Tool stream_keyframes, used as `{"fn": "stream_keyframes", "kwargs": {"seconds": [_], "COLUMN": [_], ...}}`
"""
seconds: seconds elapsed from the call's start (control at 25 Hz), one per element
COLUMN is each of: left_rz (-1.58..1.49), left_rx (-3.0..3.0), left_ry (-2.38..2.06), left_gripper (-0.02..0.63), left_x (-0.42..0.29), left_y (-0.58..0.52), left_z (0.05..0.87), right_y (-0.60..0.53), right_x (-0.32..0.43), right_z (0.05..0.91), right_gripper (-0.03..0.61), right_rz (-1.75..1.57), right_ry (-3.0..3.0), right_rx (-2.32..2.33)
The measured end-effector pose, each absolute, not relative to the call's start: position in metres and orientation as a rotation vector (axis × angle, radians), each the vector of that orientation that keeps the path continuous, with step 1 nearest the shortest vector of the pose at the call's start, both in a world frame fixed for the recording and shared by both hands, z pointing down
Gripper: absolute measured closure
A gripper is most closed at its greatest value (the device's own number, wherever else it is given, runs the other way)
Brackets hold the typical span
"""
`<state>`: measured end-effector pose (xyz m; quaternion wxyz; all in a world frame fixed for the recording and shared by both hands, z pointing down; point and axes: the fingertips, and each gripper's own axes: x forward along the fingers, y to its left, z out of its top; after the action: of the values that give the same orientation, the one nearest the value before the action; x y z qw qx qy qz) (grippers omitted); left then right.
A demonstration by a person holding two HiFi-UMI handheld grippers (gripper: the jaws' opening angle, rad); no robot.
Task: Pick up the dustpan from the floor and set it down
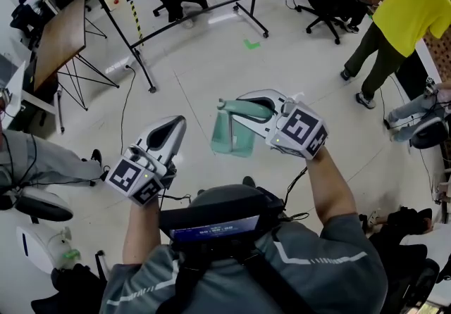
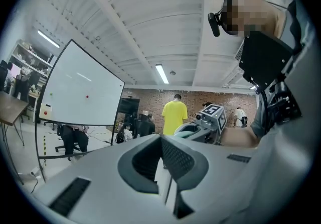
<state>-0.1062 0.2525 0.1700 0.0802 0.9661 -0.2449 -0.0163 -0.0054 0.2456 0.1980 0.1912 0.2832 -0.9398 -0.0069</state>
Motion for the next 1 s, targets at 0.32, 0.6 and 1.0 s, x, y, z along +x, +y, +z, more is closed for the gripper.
{"fn": "stream_keyframes", "kwargs": {"seconds": [0.32,0.6,1.0], "left_rz": [-0.121,-0.106,-0.097], "left_rx": [2.791,2.804,2.791], "left_ry": [-0.712,-0.787,-0.789], "left_gripper": [0.591,0.589,0.589], "left_x": [-0.12,-0.14,-0.207], "left_y": [0.241,0.231,0.2], "left_z": [0.175,0.188,0.215], "right_y": [0.235,0.217,0.168], "right_x": [-0.014,-0.025,-0.078], "right_z": [0.194,0.2,0.23], "right_gripper": [0.434,0.435,0.436], "right_rz": [0.013,0.046,0.015], "right_ry": [-2.656,-2.647,-2.633], "right_rx": [0.814,0.821,0.815]}}
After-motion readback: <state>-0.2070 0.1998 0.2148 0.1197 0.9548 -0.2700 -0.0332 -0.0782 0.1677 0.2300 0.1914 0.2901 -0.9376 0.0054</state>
